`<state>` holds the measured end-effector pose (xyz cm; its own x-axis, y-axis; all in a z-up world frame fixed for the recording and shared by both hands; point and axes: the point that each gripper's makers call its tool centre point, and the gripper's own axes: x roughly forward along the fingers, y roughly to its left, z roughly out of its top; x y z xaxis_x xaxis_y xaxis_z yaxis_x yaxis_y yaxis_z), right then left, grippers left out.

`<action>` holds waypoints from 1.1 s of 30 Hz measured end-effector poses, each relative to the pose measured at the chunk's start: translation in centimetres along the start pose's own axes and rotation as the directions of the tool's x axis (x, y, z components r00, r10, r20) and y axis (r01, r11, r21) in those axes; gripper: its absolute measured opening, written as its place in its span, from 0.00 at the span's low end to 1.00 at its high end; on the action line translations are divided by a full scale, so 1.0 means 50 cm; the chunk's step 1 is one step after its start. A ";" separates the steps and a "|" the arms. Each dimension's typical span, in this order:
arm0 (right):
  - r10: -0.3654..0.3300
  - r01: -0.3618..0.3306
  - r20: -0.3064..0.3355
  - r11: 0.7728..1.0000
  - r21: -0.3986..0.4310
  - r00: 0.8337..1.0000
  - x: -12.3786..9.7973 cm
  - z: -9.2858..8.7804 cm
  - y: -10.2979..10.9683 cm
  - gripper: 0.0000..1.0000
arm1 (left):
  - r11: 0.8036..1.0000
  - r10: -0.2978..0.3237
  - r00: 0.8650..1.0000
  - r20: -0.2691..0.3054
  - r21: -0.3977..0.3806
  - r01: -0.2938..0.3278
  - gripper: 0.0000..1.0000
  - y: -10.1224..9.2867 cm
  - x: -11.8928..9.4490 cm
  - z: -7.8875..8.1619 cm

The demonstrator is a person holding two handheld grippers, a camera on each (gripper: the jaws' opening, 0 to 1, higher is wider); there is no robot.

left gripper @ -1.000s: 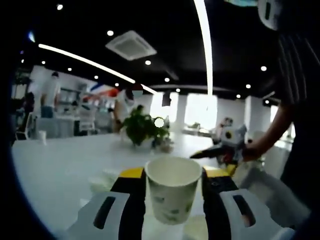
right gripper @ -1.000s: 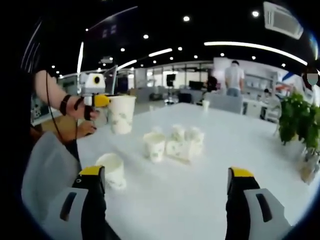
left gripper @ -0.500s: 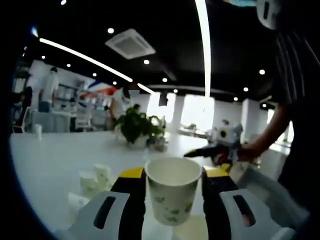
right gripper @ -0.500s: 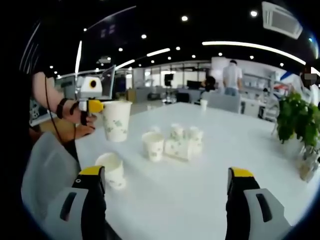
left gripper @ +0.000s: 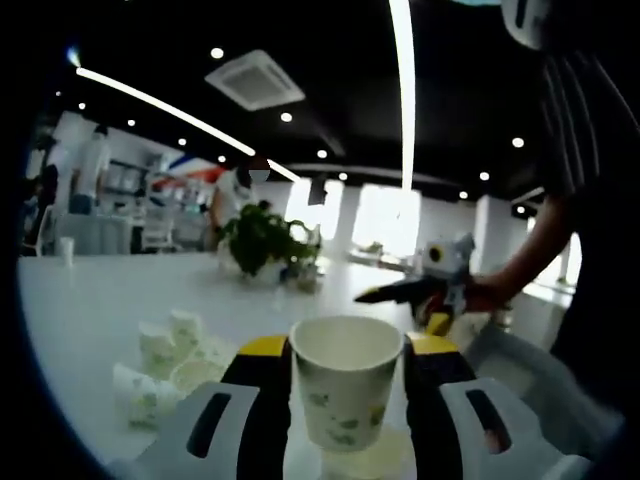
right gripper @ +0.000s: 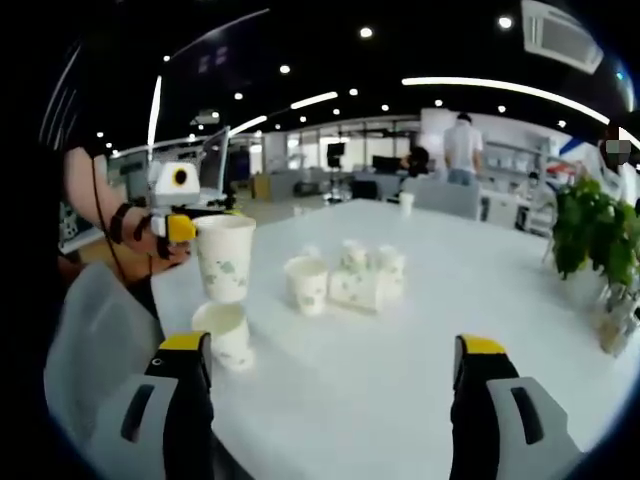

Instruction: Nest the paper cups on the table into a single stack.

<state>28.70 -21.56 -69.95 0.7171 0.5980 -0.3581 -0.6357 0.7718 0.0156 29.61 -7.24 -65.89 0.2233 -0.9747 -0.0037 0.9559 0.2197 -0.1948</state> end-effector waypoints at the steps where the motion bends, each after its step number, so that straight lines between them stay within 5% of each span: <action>1: 0.001 -0.001 -0.003 1.000 0.000 1.000 0.000 -0.001 0.001 0.99 | 1.000 -0.004 1.000 -0.002 0.003 0.004 0.42 -0.003 0.000 -0.003; 10: 0.009 -0.009 -0.016 1.000 -0.003 1.000 -0.001 -0.007 0.015 0.98 | 1.000 -0.021 0.999 -0.025 0.022 0.022 0.42 -0.021 -0.007 -0.038; 33: 0.022 -0.022 -0.029 1.000 0.011 0.999 0.010 -0.011 0.035 0.96 | 0.998 -0.025 0.999 -0.037 0.054 0.027 0.41 -0.022 -0.025 -0.024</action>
<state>27.80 -20.02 -70.65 0.6941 0.6085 -0.3848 -0.6482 0.7607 0.0337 28.02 -6.31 -66.86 0.1919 -0.9808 -0.0350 0.9705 0.1949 -0.1418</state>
